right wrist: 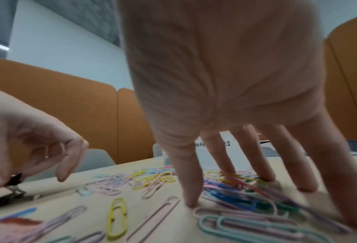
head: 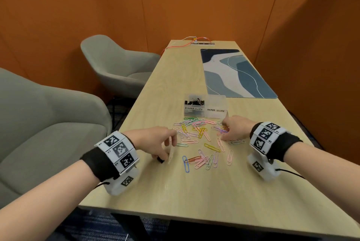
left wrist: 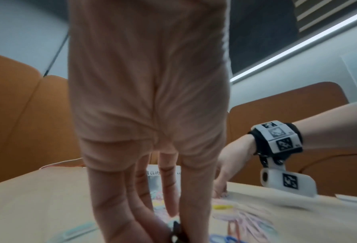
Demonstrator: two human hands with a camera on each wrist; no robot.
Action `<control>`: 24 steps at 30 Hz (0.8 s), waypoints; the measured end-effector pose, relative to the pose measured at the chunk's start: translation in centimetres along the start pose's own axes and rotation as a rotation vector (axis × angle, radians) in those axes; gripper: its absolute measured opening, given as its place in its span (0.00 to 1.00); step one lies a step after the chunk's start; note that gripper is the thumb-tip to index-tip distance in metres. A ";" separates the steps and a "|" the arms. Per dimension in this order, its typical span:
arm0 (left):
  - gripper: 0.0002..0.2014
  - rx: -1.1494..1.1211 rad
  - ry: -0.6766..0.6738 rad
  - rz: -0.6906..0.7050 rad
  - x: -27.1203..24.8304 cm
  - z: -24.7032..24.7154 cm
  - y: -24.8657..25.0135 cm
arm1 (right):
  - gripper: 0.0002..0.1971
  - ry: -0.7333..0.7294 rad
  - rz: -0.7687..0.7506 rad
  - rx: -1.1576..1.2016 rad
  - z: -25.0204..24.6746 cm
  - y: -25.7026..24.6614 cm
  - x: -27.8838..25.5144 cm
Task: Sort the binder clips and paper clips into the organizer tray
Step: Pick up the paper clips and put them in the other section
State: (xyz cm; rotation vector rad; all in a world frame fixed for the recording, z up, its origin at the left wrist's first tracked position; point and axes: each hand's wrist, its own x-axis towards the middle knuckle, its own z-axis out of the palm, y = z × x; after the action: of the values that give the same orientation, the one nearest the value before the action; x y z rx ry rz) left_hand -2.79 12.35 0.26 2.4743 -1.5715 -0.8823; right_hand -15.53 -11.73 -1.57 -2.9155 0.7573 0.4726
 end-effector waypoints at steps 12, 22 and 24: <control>0.10 0.263 0.056 0.051 0.7 1.5 0.9 | 0.08 0.187 -0.124 0.027 0.2 -0.8 -0.1; 0.06 -0.324 0.135 0.091 5.0 -6.9 2.4 | 0.09 0.190 0.044 0.849 -1.7 1.5 -0.1; 0.06 -0.372 0.270 0.108 7.3 -8.8 3.2 | 0.09 0.181 0.053 0.951 -1.6 1.8 -0.2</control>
State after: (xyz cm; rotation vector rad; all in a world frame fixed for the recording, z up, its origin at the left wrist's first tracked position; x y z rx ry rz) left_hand 1.31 2.61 5.66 2.1244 -1.3014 -0.7122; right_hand -16.13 -13.43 0.03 -2.0535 0.7870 -0.1440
